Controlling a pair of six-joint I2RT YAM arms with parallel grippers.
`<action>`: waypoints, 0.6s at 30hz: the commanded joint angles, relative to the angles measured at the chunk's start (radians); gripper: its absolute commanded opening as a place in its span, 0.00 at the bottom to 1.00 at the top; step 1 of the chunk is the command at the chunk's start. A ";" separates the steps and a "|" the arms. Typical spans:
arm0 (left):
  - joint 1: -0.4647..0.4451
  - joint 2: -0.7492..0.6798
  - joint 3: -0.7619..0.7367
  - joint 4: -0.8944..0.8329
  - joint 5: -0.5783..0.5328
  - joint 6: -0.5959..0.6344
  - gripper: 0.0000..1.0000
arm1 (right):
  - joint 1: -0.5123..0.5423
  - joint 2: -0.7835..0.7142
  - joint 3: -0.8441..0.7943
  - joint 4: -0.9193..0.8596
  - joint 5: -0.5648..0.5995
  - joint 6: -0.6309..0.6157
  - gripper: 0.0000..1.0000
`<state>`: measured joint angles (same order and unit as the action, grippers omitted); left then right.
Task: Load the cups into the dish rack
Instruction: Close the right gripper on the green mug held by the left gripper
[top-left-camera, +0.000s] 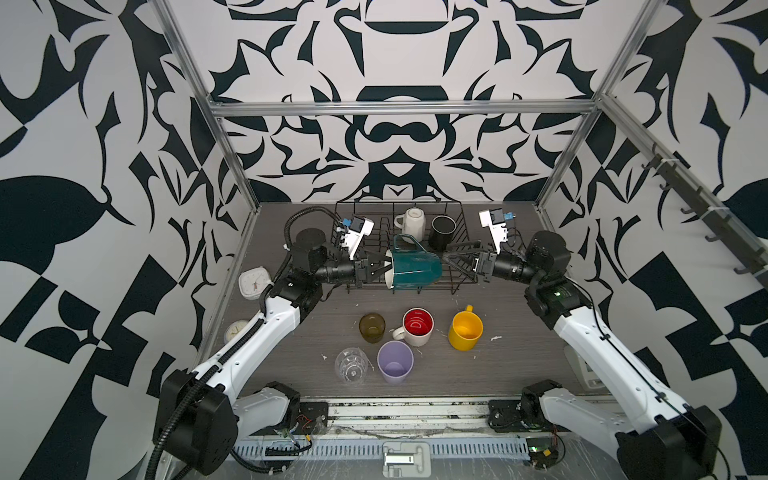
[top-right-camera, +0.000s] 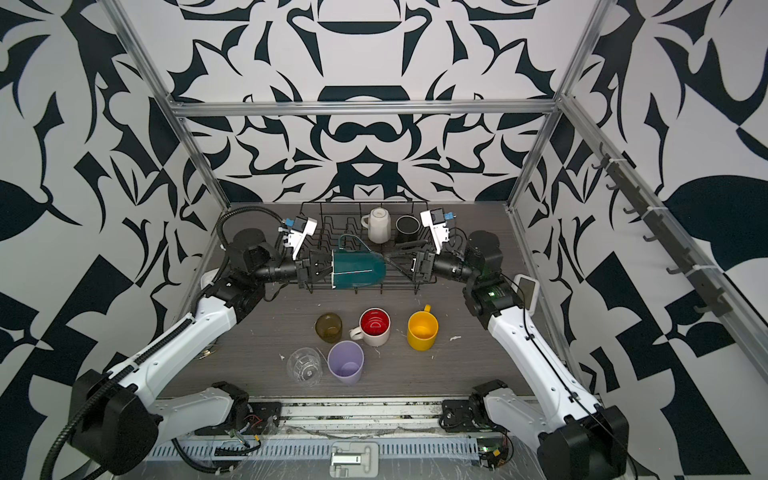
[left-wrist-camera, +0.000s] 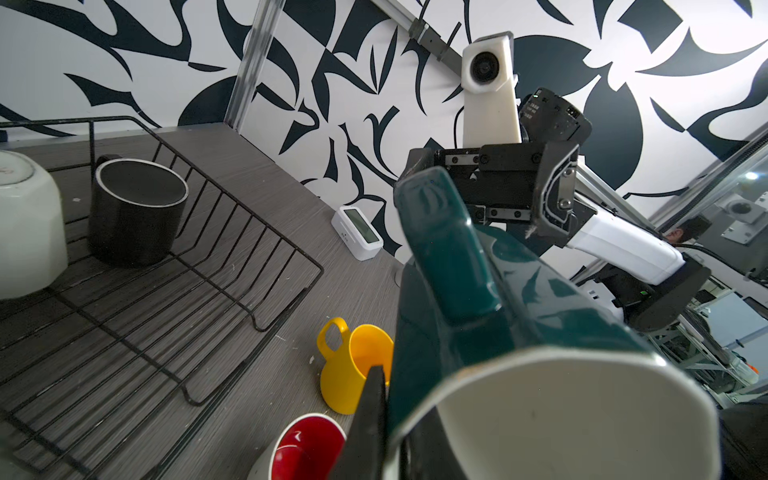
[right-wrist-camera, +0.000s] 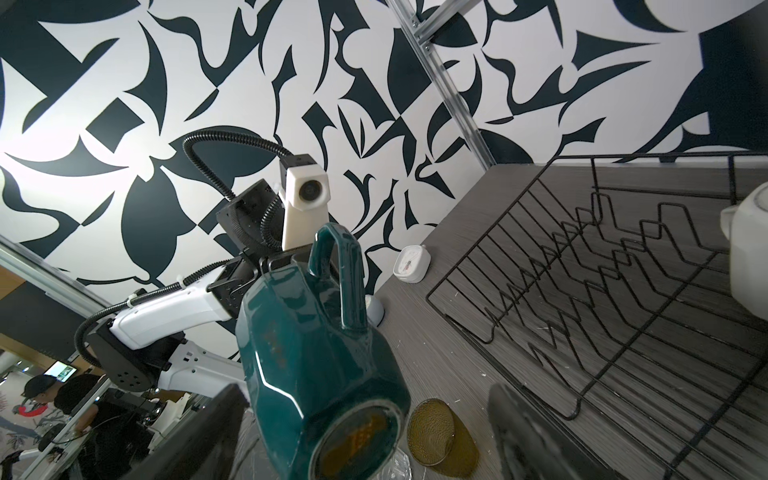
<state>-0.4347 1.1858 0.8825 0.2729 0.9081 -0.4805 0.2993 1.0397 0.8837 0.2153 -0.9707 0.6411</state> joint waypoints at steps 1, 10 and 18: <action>0.007 -0.004 0.051 0.107 0.041 -0.027 0.00 | 0.030 0.000 0.032 0.083 -0.032 0.001 0.93; 0.007 0.021 0.053 0.160 0.066 -0.065 0.00 | 0.123 0.026 0.063 0.024 -0.033 -0.082 0.93; 0.009 0.035 0.055 0.182 0.082 -0.082 0.00 | 0.177 0.071 0.080 0.041 -0.010 -0.085 0.92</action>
<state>-0.4313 1.2221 0.8825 0.3523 0.9630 -0.5381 0.4458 1.1004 0.9123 0.2184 -0.9791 0.5735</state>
